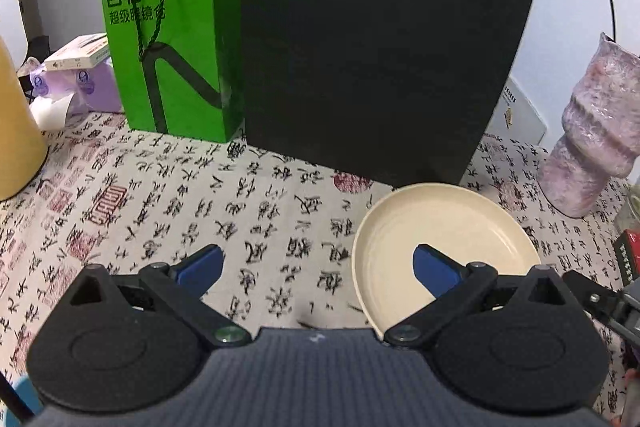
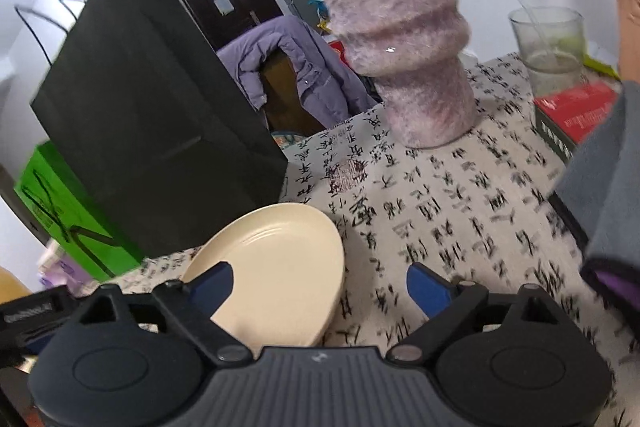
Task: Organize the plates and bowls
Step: 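Reach both tools to the rim of the cream plate near the black bag, then close both tools on the rim of the cream plate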
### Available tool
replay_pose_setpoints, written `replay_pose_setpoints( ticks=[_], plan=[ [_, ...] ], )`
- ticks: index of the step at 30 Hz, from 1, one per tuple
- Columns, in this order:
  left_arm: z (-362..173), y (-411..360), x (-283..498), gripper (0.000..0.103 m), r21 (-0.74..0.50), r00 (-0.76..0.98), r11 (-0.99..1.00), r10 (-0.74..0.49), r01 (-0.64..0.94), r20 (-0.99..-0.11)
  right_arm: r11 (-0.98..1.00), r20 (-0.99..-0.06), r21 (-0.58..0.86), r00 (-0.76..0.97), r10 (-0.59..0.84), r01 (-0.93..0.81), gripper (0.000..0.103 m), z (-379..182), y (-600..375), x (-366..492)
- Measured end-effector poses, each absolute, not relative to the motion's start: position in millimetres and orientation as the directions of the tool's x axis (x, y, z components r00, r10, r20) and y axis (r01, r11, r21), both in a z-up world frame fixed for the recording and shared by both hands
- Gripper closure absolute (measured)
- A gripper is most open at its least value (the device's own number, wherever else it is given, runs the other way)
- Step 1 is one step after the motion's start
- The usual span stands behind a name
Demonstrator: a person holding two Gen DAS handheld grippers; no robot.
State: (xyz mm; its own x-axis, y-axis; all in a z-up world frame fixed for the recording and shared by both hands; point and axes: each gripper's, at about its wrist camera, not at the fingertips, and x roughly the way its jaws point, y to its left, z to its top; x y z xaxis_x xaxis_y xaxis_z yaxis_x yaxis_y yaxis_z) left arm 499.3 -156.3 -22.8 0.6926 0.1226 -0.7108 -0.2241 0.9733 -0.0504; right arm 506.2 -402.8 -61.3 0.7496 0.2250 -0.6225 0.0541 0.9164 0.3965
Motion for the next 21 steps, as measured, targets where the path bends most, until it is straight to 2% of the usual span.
replay_pose_setpoints(
  ticks=[1, 3, 5, 8, 11, 13, 15, 16, 20, 21],
  plan=[
    [-25.2, -156.0, 502.2, 0.0, -0.05, 0.69, 0.974, 0.12, -0.222, -0.714, 0.929, -0.635, 0.366, 0.744, 0.209, 0.051, 0.012, -60.6, -398.0, 512.9],
    [-33.1, -155.3, 510.2, 0.0, -0.046, 0.674, 0.974, 0.118, -0.221, -0.729, 0.941, -0.655, 0.333, 0.731, 0.191, 0.053, 0.022, -63.6, -392.3, 525.3],
    [-41.5, -154.2, 516.8, 0.0, -0.051, 0.666, 0.973, 0.115, -0.224, -0.737, 0.937, -0.664, 0.346, 0.718, 0.208, 0.048, 0.027, -72.6, -391.2, 533.3],
    [-56.7, -156.8, 527.8, 0.002, -0.047, 0.647, 0.976, 0.106, -0.215, -0.755, 0.923, -0.677, 0.382, 0.692, 0.249, 0.041, 0.047, -79.1, -393.9, 538.9],
    [-67.1, -159.9, 536.7, 0.015, -0.06, 0.617, 0.975, 0.087, -0.213, -0.782, 0.922, -0.678, 0.386, 0.688, 0.259, 0.033, 0.047, -80.3, -395.5, 537.8],
    [-70.1, -163.7, 539.5, 0.019, -0.069, 0.615, 0.975, 0.078, -0.211, -0.785, 0.919, -0.69, 0.392, 0.674, 0.264, 0.04, 0.051, -84.1, -395.0, 538.5],
    [-71.9, -167.7, 540.5, 0.02, -0.063, 0.616, 0.976, 0.081, -0.208, -0.784, 0.915, -0.695, 0.402, 0.664, 0.274, 0.043, 0.066, -87.0, -395.7, 539.9],
    [-73.3, -169.4, 541.4, 0.021, -0.058, 0.612, 0.977, 0.083, -0.207, -0.786, 0.913, -0.696, 0.406, 0.662, 0.278, 0.044, 0.069, -88.0, -396.5, 539.9],
    [-79.1, -173.8, 547.6, 0.038, -0.043, 0.586, 0.978, 0.087, -0.205, -0.806, 0.905, -0.702, 0.423, 0.645, 0.301, 0.038, 0.082, -92.0, -397.4, 541.0],
    [-80.8, -174.4, 549.7, 0.045, -0.04, 0.577, 0.978, 0.086, -0.203, -0.812, 0.905, -0.704, 0.423, 0.643, 0.302, 0.038, 0.084, -92.4, -397.7, 540.9]
  ],
)
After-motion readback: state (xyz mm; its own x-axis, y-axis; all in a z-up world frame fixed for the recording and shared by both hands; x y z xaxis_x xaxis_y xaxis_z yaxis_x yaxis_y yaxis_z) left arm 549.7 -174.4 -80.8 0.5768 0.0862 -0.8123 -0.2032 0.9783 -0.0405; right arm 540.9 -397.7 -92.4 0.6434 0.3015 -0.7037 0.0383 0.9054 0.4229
